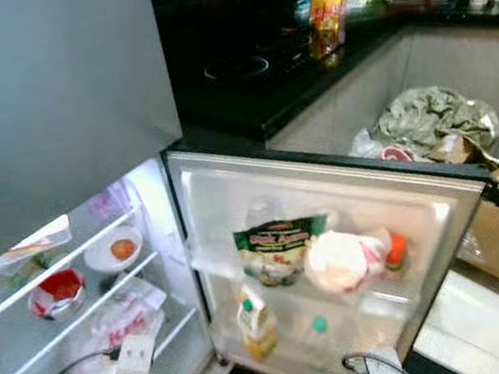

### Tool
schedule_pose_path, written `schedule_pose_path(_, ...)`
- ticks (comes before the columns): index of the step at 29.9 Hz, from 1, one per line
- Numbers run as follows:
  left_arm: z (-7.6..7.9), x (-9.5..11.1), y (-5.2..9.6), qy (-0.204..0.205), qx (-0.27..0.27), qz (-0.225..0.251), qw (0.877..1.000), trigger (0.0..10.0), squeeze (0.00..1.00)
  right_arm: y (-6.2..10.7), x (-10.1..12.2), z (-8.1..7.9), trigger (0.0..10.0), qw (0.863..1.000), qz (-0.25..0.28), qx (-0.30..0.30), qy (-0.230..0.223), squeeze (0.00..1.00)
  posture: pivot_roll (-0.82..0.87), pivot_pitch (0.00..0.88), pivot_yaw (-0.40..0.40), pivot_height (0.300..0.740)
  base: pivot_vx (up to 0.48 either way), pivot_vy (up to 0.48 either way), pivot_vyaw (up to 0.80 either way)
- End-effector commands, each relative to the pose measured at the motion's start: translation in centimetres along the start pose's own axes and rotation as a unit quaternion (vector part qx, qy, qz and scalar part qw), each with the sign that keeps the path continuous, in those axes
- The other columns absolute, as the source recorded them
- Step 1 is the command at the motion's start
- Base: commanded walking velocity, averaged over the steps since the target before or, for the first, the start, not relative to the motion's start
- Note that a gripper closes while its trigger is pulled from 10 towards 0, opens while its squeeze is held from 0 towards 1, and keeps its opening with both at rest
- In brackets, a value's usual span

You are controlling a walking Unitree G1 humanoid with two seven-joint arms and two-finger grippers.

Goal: Restocking fridge

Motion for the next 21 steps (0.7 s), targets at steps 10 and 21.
schedule_pose_path(10, -0.2, -1.2, 0.2, 0.008, 0.004, -0.020, 1.000, 10.0, 0.00, 0.0, 0.4, 0.4, 10.0, 1.000, 0.003, -0.002, 0.007, 0.00, -0.05, 0.000, 0.036, 0.740, 0.000, -0.384, 0.00)
schedule_pose_path(21, -0.4, -1.8, 0.4, 0.012, 0.008, -0.029, 0.999, 10.0, 0.00, 0.0, 0.8, 0.1, 10.0, 0.998, 0.010, 0.012, 0.055, 0.00, -0.05, 0.000, 0.034, 0.740, 0.000, -0.379, 0.29)
Point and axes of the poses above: a point about 5 cm out from each wrist's last joint towards the gripper, its own y axis pointing back from the gripper into the wrist, its own x axis along the axis of the wrist's last joint, z = x × y, the point moved 5 cm from there along -y, pointing out of the wrist towards the gripper, and after that the axes turned 1 degree about y, right-handed, at the moved point
